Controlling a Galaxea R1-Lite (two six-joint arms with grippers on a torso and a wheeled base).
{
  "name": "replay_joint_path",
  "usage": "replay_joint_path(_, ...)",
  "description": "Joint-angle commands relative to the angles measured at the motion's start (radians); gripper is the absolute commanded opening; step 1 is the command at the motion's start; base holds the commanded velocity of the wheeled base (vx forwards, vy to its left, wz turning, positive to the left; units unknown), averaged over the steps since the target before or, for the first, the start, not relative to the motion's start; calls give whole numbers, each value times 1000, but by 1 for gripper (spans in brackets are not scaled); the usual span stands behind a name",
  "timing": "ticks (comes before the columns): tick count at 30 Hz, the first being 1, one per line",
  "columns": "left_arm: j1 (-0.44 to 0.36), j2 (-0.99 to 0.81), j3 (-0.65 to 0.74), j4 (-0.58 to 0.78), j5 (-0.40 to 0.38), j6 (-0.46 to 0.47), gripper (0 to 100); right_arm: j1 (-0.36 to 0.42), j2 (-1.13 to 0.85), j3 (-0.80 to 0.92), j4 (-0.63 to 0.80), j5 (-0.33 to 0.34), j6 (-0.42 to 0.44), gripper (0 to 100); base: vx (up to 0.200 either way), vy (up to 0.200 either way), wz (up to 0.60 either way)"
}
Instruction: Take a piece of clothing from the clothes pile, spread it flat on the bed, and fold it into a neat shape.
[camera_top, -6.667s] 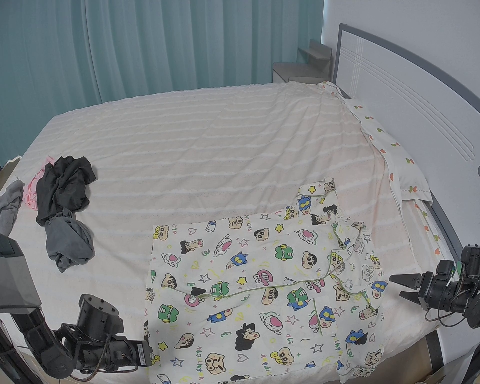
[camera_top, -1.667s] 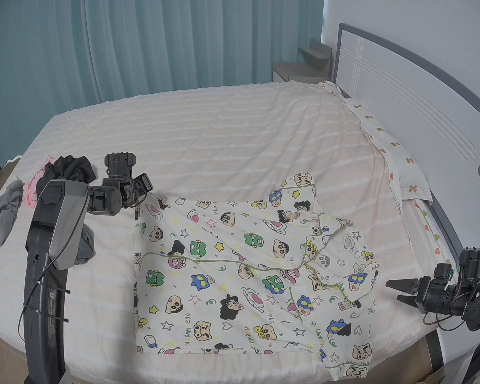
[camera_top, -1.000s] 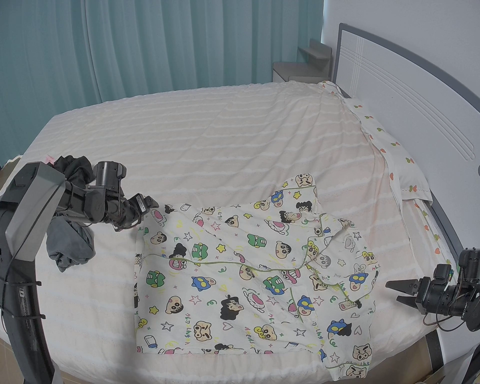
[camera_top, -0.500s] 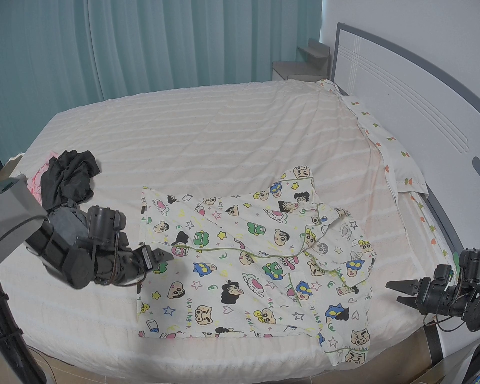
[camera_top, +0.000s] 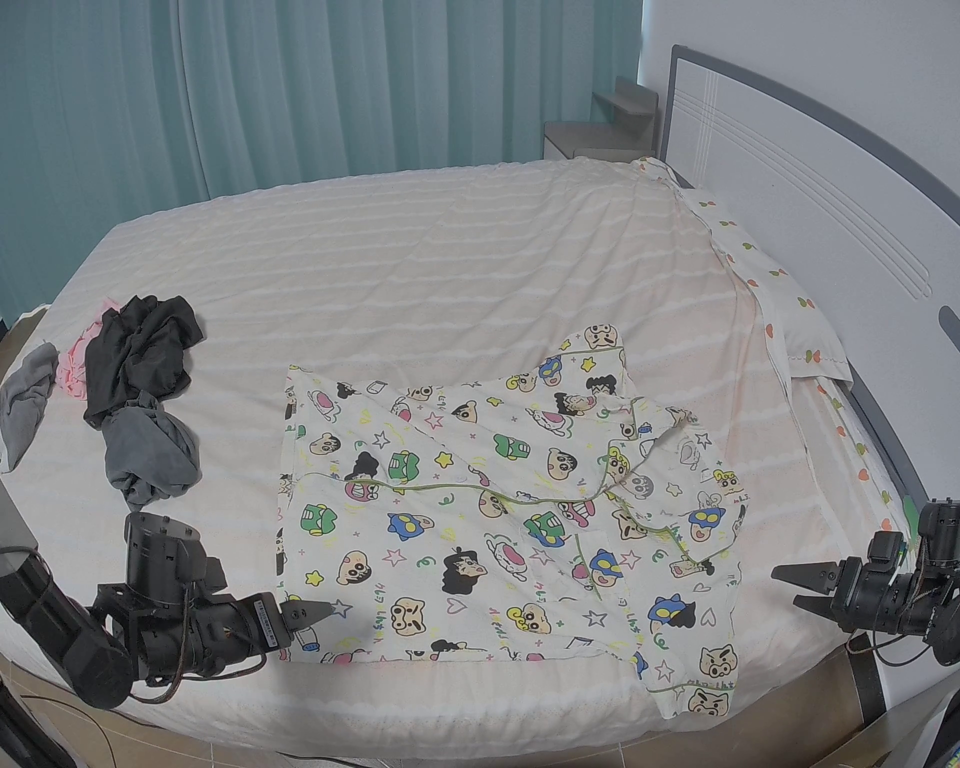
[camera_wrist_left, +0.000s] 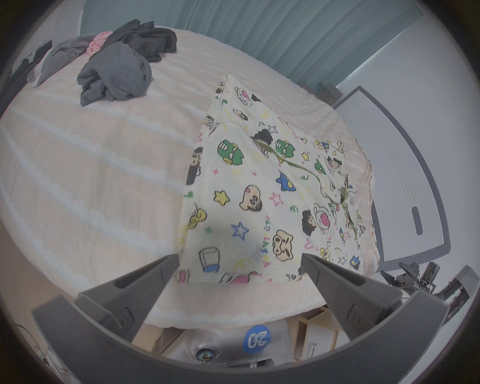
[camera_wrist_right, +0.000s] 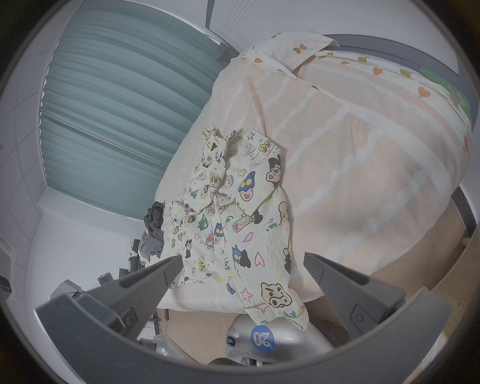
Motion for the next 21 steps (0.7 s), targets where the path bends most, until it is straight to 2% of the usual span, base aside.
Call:
replay_joint_path(1, -8, 55, 45, -48, 8, -1, 100, 1, 0, 1, 0, 1, 0, 100, 0, 0, 0)
replay_joint_path(3, -8, 77, 43, -63, 9, 0, 100, 0, -2, 1, 0, 1, 0, 100, 0, 0, 0)
replay_joint_path(10, -9, 285, 42, -258, 72, 2, 100, 1, -3, 1, 0, 1, 0, 100, 0, 0, 0)
replay_joint_path(14, -9, 340, 47, -346, 80, 0, 100, 1, -2, 1, 0, 2, 0, 100, 0, 0, 0)
replay_joint_path(21, -19, 357, 48, -359, 74, -14, 100, 1, -2, 1, 0, 2, 0, 100, 0, 0, 0)
